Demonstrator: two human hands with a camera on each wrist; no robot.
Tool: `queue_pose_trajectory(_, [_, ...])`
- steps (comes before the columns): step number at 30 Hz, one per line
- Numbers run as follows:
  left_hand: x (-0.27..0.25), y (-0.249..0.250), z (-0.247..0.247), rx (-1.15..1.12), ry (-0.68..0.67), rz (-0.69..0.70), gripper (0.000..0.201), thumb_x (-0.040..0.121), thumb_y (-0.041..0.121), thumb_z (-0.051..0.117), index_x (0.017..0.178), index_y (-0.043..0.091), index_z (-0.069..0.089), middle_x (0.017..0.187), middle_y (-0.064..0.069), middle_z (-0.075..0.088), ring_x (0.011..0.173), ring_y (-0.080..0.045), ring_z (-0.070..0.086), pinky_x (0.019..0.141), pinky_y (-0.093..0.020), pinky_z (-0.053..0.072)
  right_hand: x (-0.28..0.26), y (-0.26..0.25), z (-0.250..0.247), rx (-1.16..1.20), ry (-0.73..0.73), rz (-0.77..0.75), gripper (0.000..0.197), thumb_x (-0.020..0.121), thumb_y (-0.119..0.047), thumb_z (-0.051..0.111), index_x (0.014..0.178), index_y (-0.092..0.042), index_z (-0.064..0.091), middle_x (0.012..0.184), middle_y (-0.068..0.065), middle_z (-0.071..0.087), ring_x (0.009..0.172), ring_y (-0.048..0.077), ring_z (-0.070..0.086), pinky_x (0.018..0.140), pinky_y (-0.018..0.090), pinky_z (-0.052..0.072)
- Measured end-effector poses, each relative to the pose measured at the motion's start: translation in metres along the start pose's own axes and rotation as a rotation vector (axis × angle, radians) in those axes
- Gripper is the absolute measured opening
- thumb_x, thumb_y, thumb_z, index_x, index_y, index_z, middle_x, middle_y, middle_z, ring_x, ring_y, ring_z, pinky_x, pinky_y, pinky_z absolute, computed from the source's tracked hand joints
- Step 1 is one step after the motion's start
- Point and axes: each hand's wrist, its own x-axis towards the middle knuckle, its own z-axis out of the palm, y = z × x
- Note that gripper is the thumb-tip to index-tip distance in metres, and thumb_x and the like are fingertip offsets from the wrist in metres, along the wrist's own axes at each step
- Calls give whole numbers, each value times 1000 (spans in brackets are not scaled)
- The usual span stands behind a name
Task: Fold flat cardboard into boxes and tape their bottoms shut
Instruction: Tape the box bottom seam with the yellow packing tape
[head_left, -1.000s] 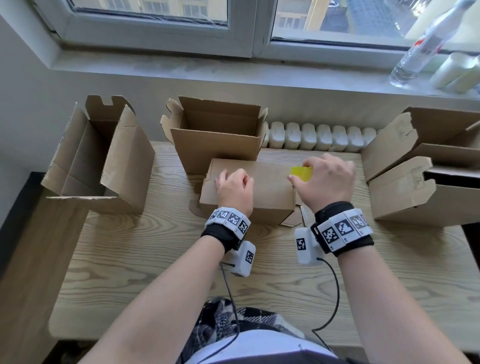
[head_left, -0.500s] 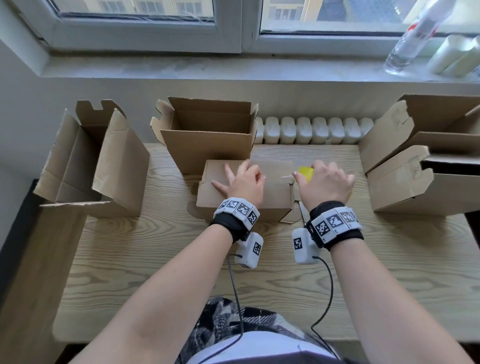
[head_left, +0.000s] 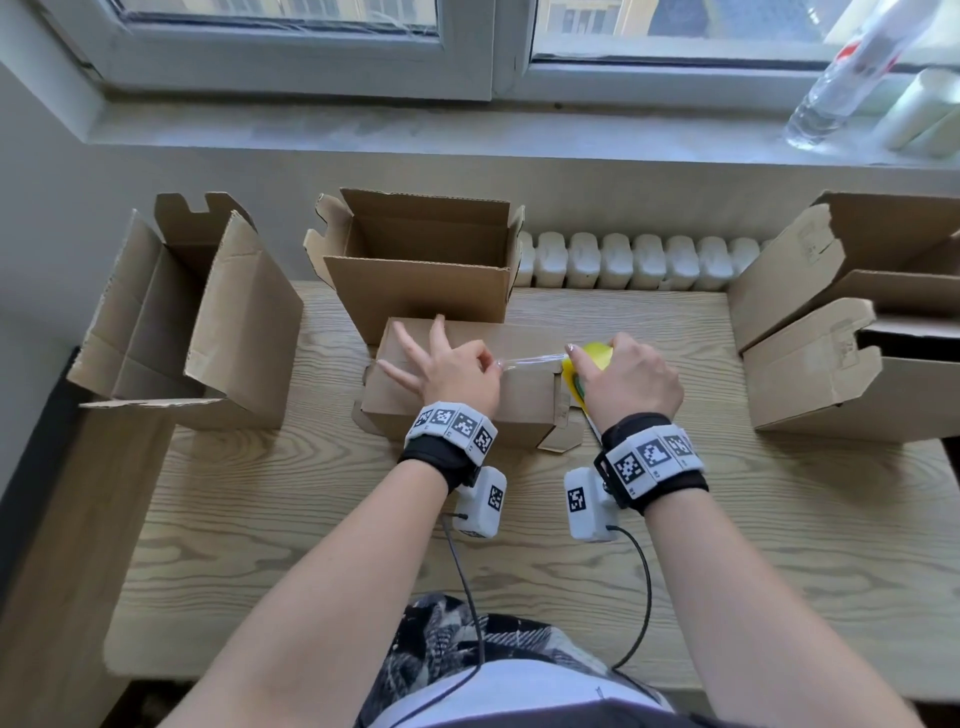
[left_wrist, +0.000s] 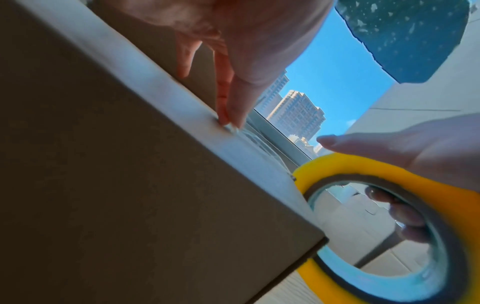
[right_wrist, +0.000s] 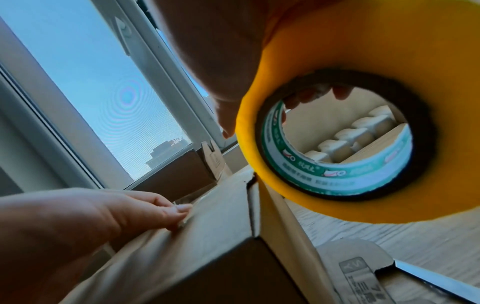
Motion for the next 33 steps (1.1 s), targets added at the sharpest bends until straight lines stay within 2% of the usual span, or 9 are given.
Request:
queue_pose_trajectory(3, [6,-9,-9,-35,-65,-109,21,80,46,72,67,32,64,164,3,13,145,-42,-24,104,-76,-16,-4,-9,4,-21,-5,-33,59,91,-68,42,102,-13,58,102,11,64,93,33,61,68,35,37])
queue_pose_trajectory(7, [14,-19,-26,-74,-159,-192,18,79,47,74,69,33,68,164,9,9,147,-41,-19,106,-77,-7,-9,-21,9,-14,-18,-63,58,93,-67,39,102,-13,56,100,10,63,92,31,60,66,34,37])
queue_pose_trajectory(13, [24,-38,-43,-86,-227,-147,21,78,48,75,65,36,65,165,7,8,148,-37,-18,107,-76,-9,-17,-32,14,46,-2,-94,60,91,-70,38,100,-13,55,97,8,63,87,30,60,65,33,35])
queue_pose_trajectory(16, [23,-41,-50,-228,-231,-132,17,79,43,74,68,32,68,163,10,16,149,-32,-18,106,-75,-14,-21,-37,12,48,13,-90,65,89,-74,37,102,-13,56,96,8,62,87,30,60,65,33,36])
queue_pose_trajectory(20, [25,-46,-57,-407,-270,-107,9,80,32,73,75,24,73,161,13,22,150,-27,-14,106,-72,-17,-24,-42,7,-2,41,-108,60,85,-71,50,102,-14,59,93,8,62,84,30,60,67,34,40])
queue_pose_trajectory(23, [24,-49,-58,-521,-308,-93,12,79,27,72,67,24,70,159,15,26,151,-26,-12,105,-72,-18,-23,-46,6,-82,64,-134,61,78,-73,58,95,-14,60,92,9,62,84,31,61,74,38,45])
queue_pose_trajectory(27, [19,-54,-58,-682,-316,-56,24,80,29,69,57,29,68,159,16,26,151,-23,-13,105,-71,-21,-25,-51,3,-133,97,-150,65,77,-78,54,89,-14,64,89,9,61,82,29,59,75,38,44])
queue_pose_trajectory(29, [16,-58,-57,-784,-306,-38,26,76,34,69,50,32,66,159,18,26,150,-20,-14,105,-67,-25,-26,-52,1,-144,108,-154,66,79,-77,52,91,-14,66,88,8,60,82,28,59,76,38,44])
queue_pose_trajectory(33, [8,-59,-49,-930,-306,-44,31,85,20,69,55,24,63,158,16,28,151,-18,-12,107,-60,-28,-33,-55,2,-236,103,-190,61,79,-73,56,95,-15,67,92,8,59,87,29,58,81,39,42])
